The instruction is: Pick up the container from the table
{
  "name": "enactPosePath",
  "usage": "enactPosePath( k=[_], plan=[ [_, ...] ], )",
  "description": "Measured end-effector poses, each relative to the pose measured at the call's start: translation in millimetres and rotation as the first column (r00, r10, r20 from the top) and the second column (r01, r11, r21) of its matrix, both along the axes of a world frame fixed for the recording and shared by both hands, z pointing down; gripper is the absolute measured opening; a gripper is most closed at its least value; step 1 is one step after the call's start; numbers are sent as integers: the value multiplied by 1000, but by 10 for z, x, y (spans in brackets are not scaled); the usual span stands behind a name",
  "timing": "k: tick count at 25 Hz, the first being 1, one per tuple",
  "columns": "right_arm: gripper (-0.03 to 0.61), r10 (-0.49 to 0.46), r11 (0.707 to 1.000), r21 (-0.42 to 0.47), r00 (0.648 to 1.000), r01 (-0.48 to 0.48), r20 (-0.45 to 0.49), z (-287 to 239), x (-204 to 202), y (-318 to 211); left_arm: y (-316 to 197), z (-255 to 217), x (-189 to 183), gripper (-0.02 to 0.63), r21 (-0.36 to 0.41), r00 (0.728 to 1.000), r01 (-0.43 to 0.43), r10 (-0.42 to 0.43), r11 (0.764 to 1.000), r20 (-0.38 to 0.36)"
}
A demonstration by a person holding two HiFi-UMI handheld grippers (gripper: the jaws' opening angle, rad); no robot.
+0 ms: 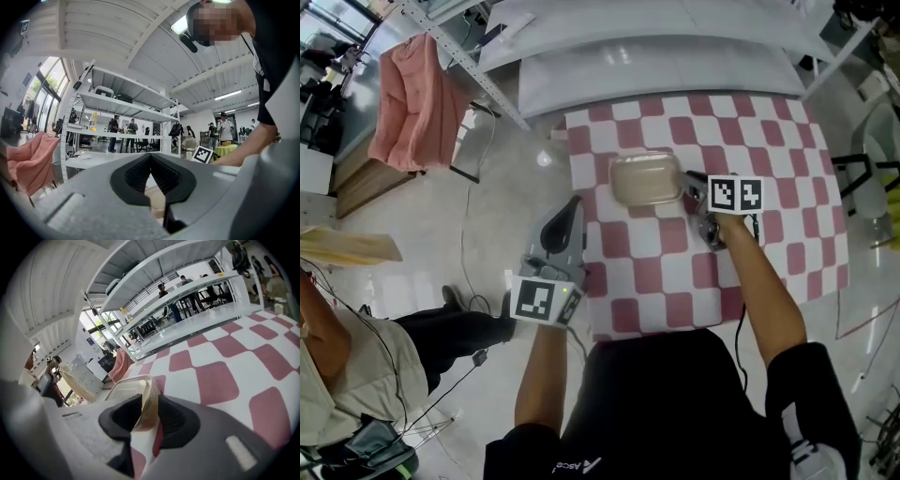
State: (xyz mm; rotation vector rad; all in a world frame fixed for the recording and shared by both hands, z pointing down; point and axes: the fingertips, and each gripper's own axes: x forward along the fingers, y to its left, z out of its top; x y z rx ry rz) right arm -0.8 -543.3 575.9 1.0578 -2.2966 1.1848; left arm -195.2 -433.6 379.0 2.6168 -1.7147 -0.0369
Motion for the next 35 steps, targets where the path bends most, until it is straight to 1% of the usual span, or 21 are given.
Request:
enactPosePath(
  k=[2,5,9,13,17,24,28,35],
  plan=[
    [110,19,999,-28,999,-18,36,8,6,1,2,7,8,11,-2,1000,-2,2,1000,1],
    [77,35,998,-51,997,-31,71,-4,-18,2,11,17,3,11,-6,1000,-1,1,1000,3],
    [49,69,995,-81,991,-60,117,-19,-47,10,44,38,11,11,-12,1000,1,-1,1000,6],
    [48,96,993,-84,986,-85,138,-86,-70,35,81,26,4,11,-14,1000,4,-4,1000,13],
    [48,137,989,-88,973,-122,185,-225,-29,71,136,11,13,11,-10,1000,9,-9,1000,14],
    [48,200,980,-81,930,-184,309,-643,69,259,248,-66,90,11,0,1000,-4,4,1000,10],
    [48,231,973,-87,897,-214,376,-832,150,460,336,-143,166,11,14,1000,-17,17,1000,7],
    [48,283,959,-106,857,-264,430,-1017,316,842,520,-266,283,11,36,1000,-30,30,999,-7]
  ],
)
